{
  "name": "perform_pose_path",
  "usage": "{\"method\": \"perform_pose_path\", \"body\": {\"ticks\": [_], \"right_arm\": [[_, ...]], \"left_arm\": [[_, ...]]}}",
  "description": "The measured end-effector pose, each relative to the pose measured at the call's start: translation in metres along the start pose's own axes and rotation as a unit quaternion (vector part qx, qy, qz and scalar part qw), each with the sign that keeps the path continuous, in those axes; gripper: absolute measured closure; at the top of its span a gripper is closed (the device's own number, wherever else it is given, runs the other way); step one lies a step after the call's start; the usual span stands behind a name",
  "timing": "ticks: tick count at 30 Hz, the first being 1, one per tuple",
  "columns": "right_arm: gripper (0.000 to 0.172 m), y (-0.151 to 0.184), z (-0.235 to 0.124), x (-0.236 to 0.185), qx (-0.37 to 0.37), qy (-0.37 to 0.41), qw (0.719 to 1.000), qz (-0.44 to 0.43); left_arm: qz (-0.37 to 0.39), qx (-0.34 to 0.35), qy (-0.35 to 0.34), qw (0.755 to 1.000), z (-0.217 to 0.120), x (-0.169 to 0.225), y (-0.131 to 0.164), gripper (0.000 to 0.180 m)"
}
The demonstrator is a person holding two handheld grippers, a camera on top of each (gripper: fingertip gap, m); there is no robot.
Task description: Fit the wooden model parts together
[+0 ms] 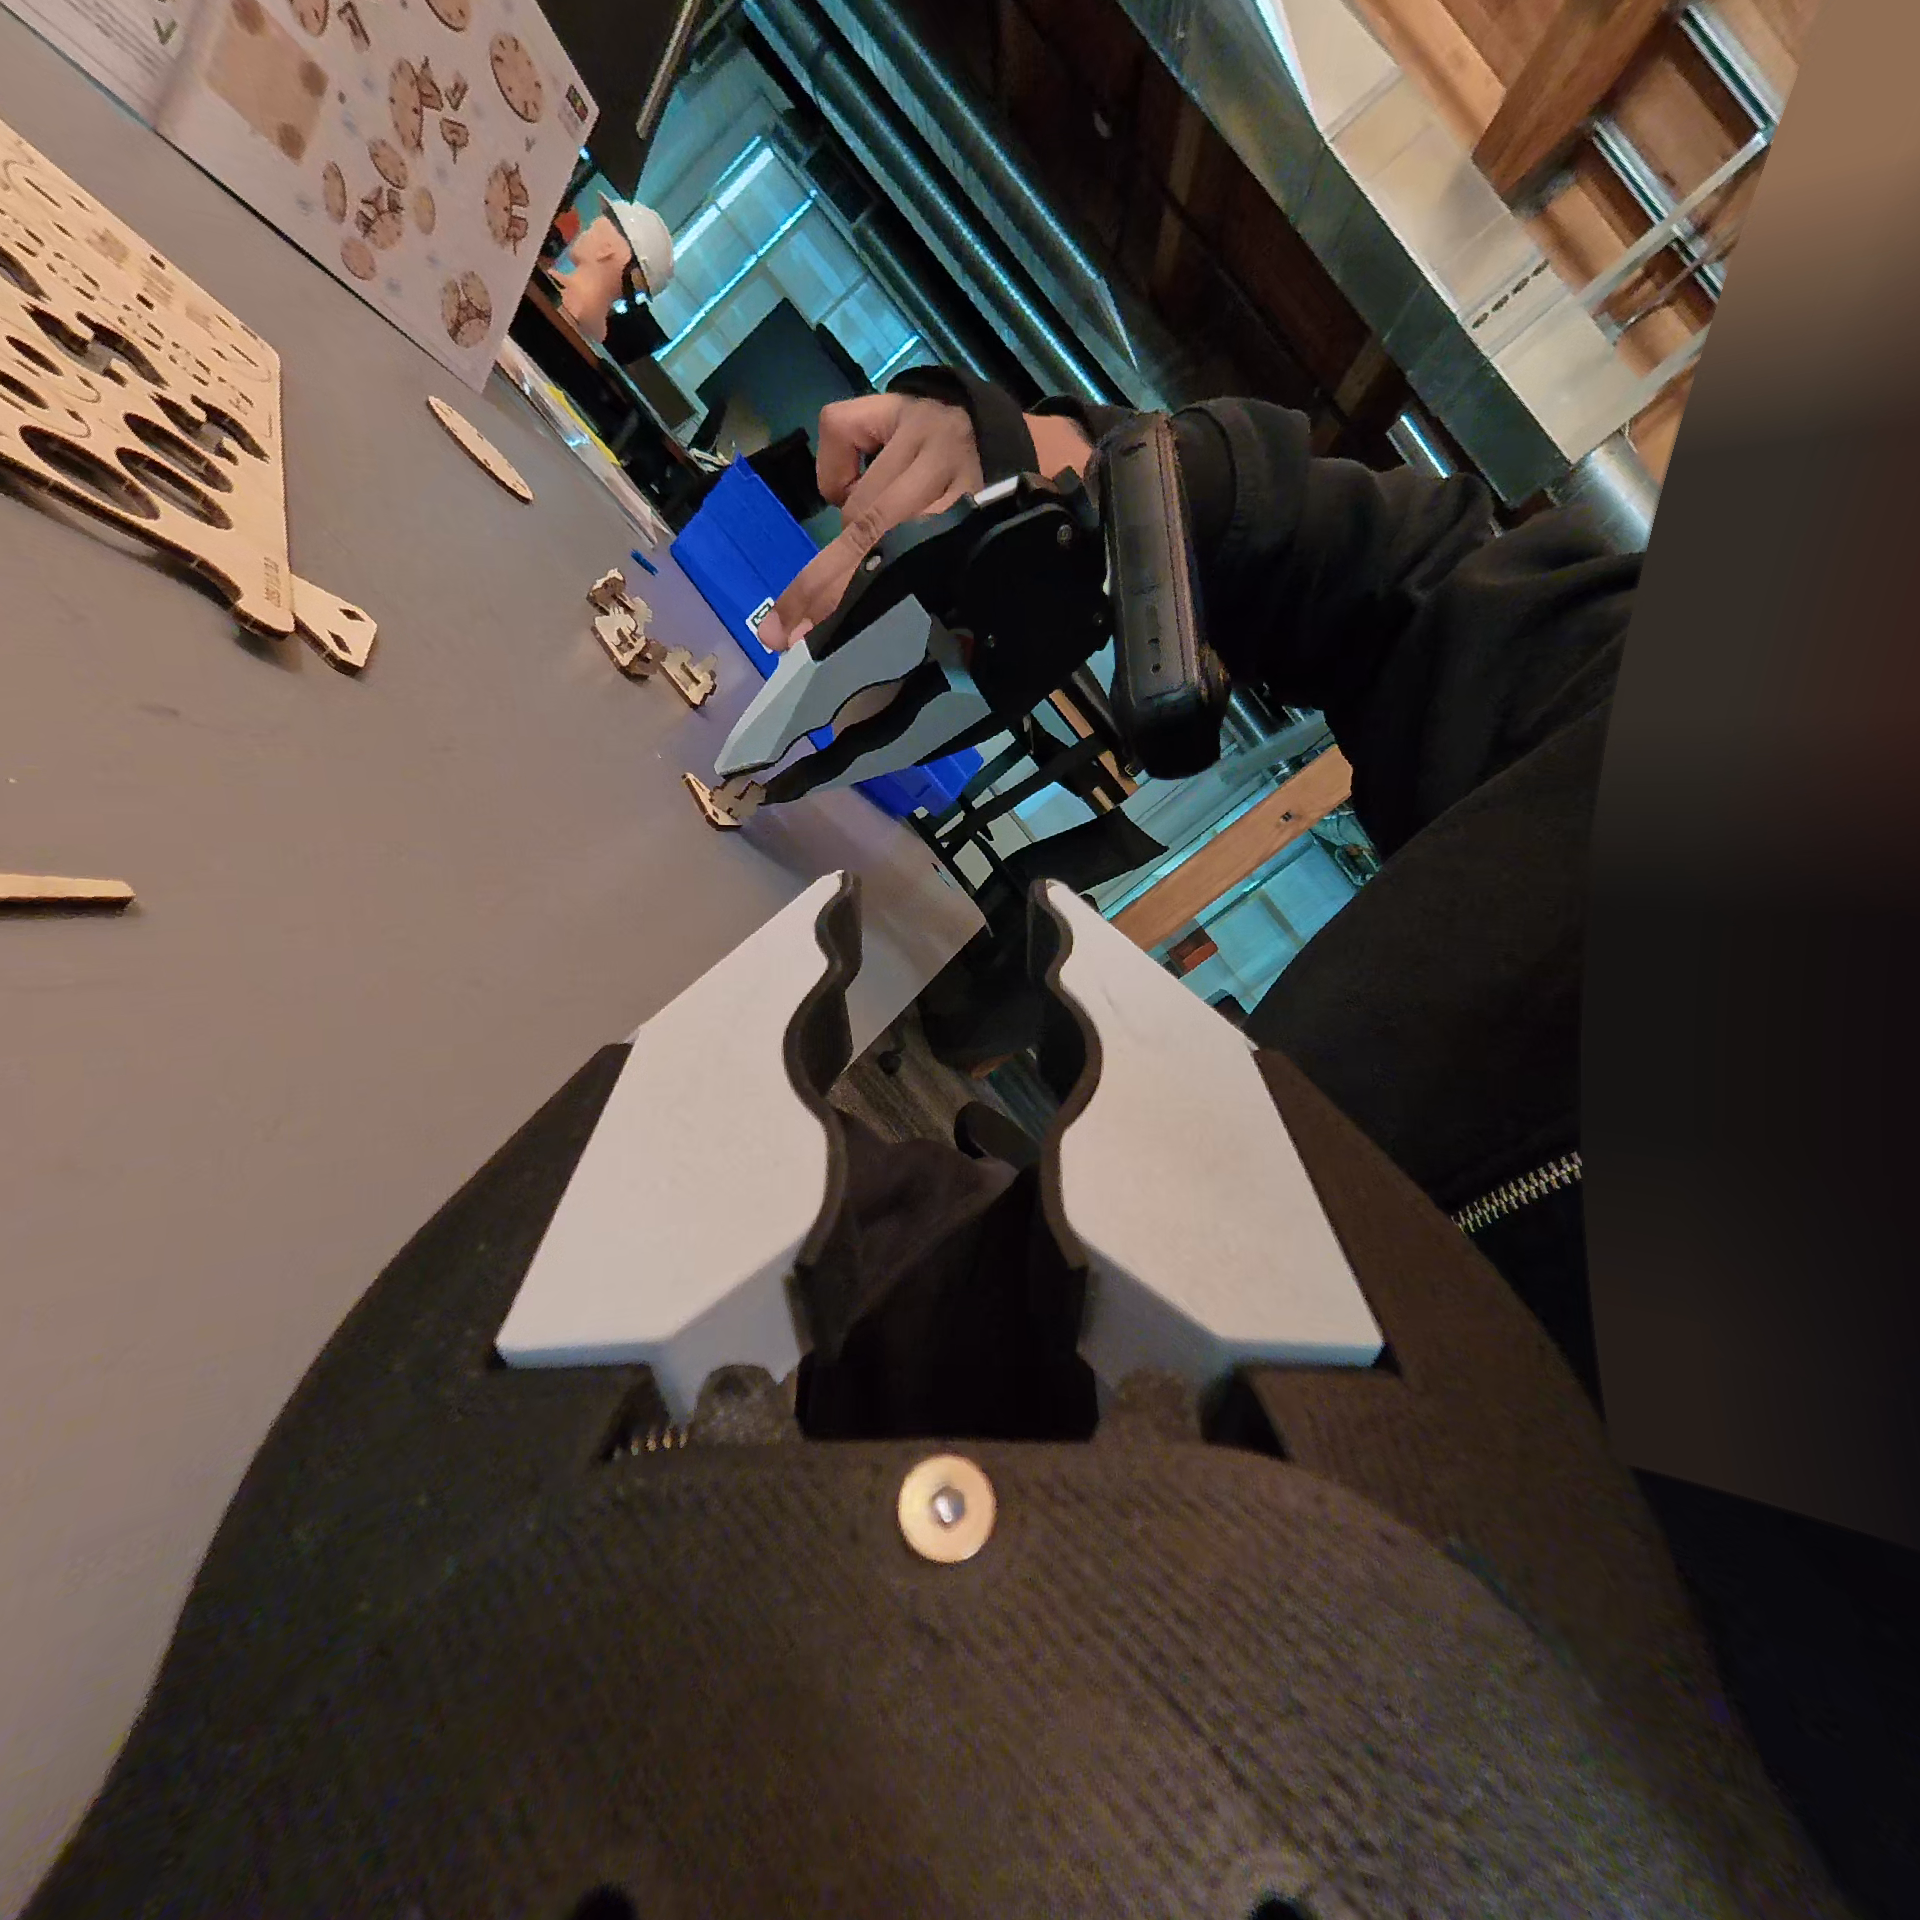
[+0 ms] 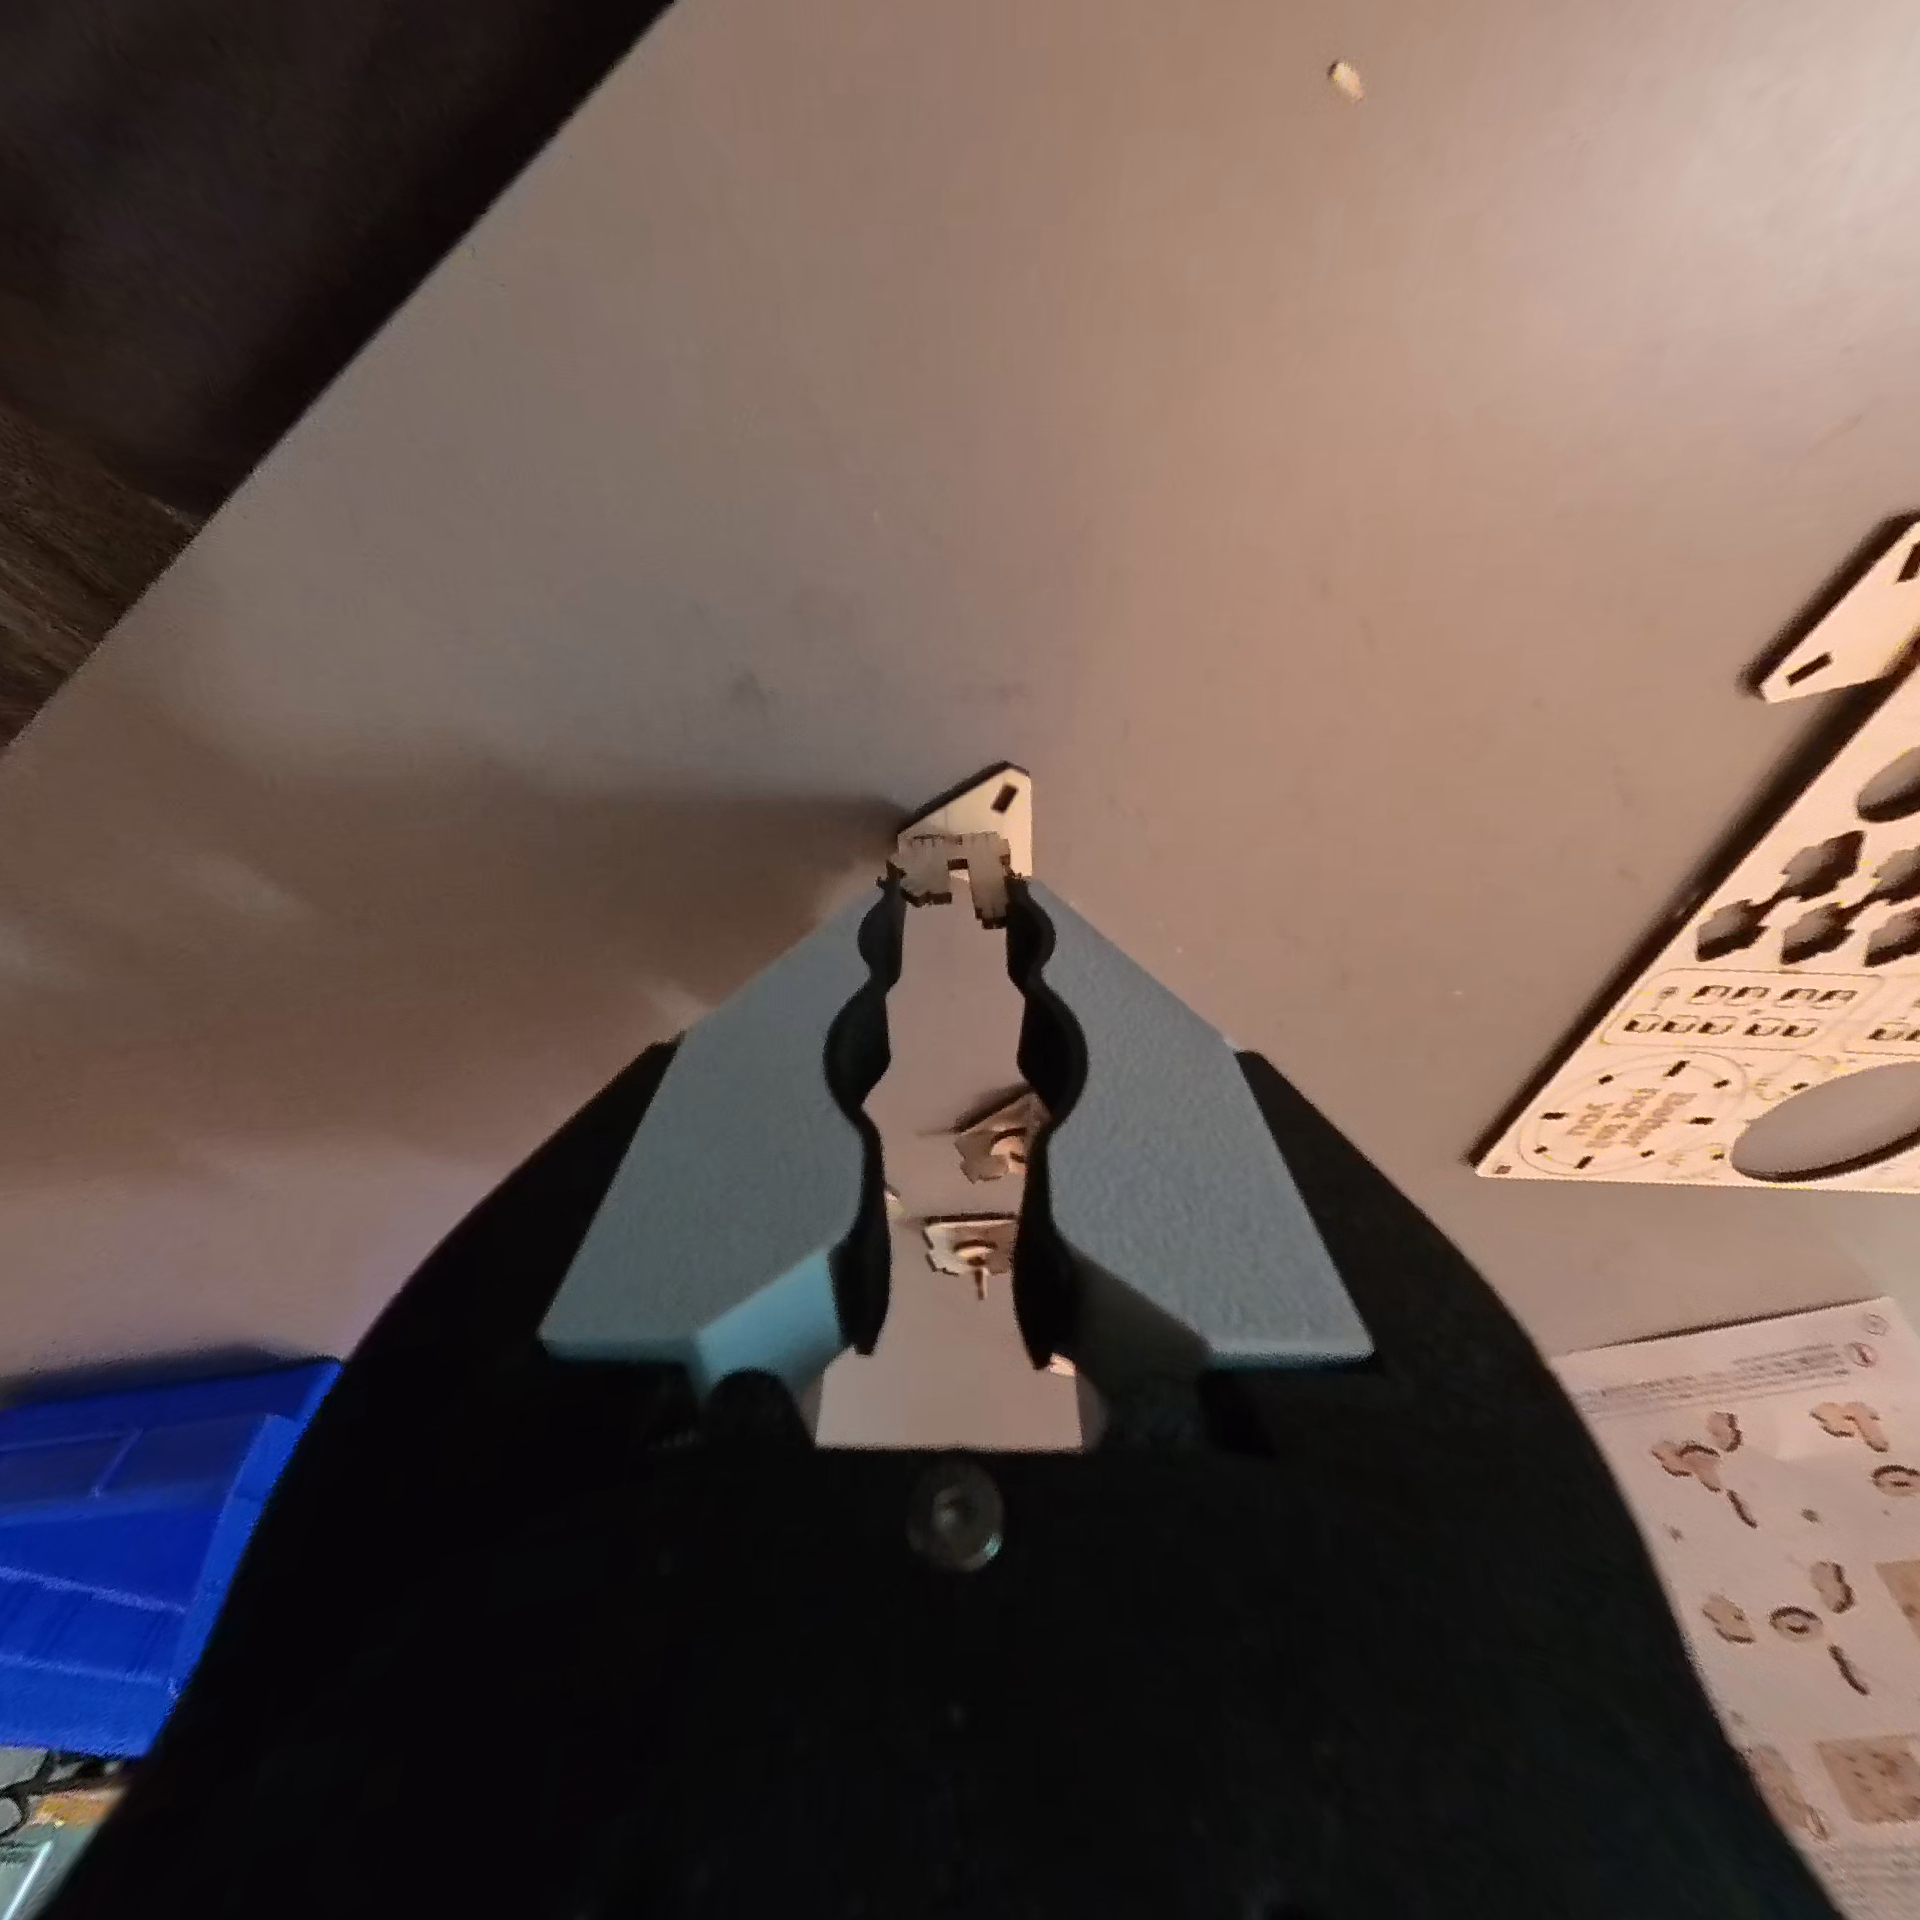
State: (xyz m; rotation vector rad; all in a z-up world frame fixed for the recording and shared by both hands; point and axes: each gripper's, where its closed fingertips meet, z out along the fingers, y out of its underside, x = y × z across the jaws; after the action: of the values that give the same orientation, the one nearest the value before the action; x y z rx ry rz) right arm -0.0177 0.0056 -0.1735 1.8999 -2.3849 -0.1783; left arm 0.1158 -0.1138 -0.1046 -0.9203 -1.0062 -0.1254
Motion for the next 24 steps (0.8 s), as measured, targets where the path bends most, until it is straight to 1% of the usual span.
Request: {"method": "perform_pose_path", "body": {"ticks": [19, 24], "right_arm": [[0.154, -0.0022, 0.0002, 0.0001, -0.013, -0.029, 0.999, 0.026], [0.154, -0.0033, 0.0001, 0.0003, -0.002, -0.033, 0.999, 0.041]], "left_arm": [[-0.006, 0.006, 0.005, 1.0, -0.0022, 0.0009, -0.0026, 0.15], [-0.008, 0.006, 0.005, 1.0, -0.0024, 0.0008, -0.0026, 0.15]]}}
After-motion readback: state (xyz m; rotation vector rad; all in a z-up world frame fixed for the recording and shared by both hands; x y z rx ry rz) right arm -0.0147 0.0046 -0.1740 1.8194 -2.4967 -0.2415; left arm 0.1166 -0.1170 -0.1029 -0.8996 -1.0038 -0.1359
